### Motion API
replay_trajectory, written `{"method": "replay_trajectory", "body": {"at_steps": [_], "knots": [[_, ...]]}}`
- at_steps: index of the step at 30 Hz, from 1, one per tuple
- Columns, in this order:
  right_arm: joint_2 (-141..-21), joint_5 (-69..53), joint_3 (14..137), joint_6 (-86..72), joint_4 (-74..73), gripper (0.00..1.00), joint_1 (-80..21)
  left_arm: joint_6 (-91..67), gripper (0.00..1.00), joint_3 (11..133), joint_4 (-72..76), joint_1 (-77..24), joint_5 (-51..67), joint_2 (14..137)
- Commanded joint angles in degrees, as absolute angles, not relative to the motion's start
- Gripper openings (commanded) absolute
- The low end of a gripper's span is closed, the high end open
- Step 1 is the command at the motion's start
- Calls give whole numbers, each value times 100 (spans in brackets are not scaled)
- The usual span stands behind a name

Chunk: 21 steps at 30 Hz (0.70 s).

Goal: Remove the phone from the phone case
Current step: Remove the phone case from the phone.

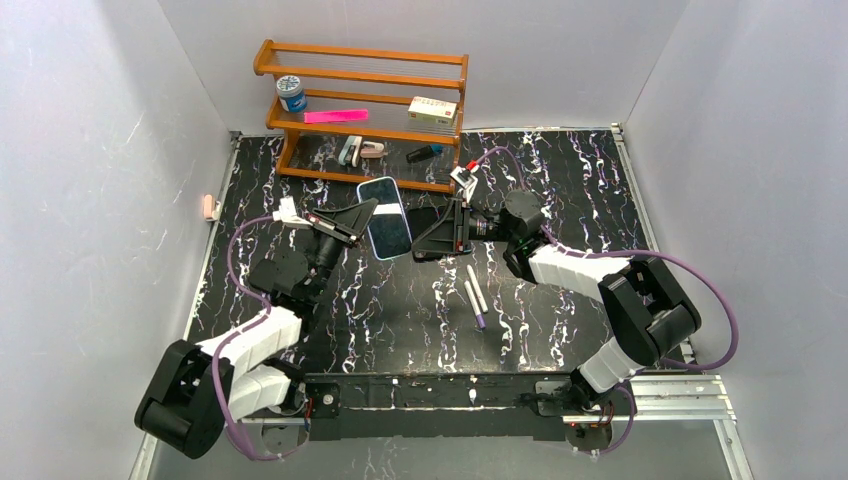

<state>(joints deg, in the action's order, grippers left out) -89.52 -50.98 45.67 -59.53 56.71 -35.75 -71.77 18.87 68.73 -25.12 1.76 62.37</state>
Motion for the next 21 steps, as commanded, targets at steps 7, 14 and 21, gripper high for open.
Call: {"method": "replay_trajectory", "body": {"at_steps": [7,14,21], "knots": [[-9256,-4376,4963,-5520,5500,50,-3685,-7753,0,1931,8027,-3329,466,6369],[-9375,-4378,5155,-5633,5689,49,-3688,-7705,0,1901,8106,-3551,389,6475],[-9361,-4261,5300,-5619,5743,49,-3683,-7643,0,1868,8182,-3770,342,6592]]}}
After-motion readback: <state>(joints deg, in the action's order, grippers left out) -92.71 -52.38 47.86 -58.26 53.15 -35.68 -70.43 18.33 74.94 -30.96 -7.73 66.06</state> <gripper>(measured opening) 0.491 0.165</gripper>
